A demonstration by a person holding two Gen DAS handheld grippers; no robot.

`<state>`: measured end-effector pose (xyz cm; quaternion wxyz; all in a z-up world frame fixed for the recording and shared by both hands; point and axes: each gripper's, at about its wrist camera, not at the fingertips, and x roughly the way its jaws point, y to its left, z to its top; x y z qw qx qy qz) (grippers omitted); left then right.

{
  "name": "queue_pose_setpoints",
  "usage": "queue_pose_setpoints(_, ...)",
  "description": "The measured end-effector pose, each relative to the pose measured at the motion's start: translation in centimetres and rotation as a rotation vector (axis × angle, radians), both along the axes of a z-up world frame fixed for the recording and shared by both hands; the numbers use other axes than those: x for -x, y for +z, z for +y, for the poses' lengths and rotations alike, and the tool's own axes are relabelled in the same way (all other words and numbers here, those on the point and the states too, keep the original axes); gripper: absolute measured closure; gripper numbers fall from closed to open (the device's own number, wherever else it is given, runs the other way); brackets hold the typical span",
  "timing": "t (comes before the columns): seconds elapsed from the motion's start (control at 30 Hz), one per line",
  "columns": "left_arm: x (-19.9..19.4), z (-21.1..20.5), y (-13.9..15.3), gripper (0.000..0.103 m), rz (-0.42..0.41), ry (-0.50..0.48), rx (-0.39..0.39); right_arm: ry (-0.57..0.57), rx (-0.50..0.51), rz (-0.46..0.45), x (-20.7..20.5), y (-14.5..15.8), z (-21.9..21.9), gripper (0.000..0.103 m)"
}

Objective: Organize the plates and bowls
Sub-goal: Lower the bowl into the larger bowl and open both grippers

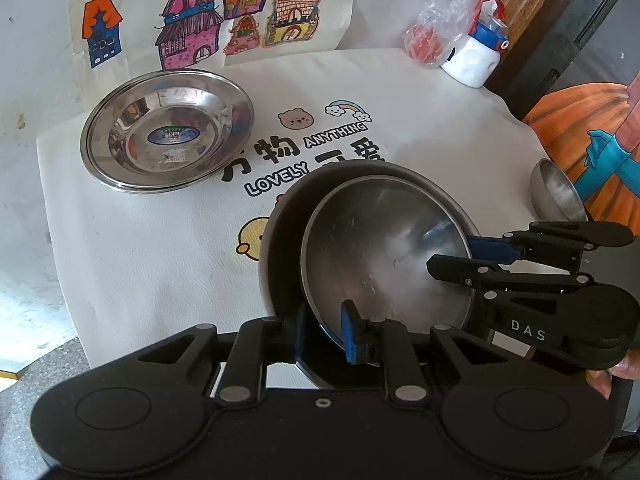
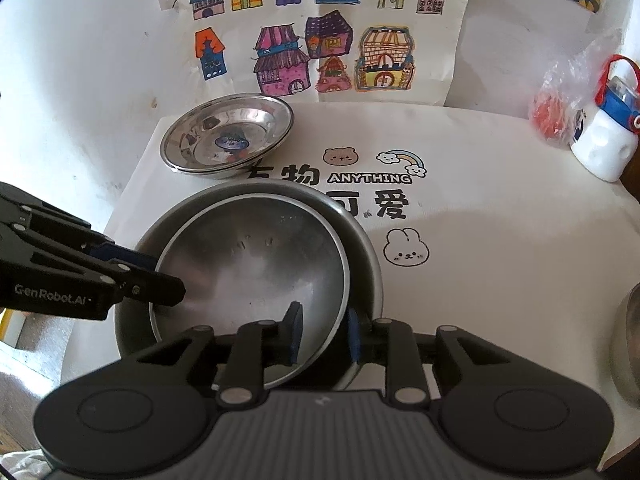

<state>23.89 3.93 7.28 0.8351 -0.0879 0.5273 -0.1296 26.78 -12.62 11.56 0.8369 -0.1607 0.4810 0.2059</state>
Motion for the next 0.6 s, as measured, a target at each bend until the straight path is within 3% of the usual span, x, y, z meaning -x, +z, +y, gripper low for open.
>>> queue_pose_setpoints(0.4, -0.2, -0.3, 0.2, 0.075, 0.006, -0.006, -0.02, 0.064, 0.042, 0.015, -0.4, -0.1, 0.9, 0.059)
queue_pose_setpoints(0.6, 0.0, -0.2, 1.3, 0.058, -0.04, -0.005, -0.026, 0.083, 0.014, 0.005, -0.5, 0.8, 0.8, 0.046)
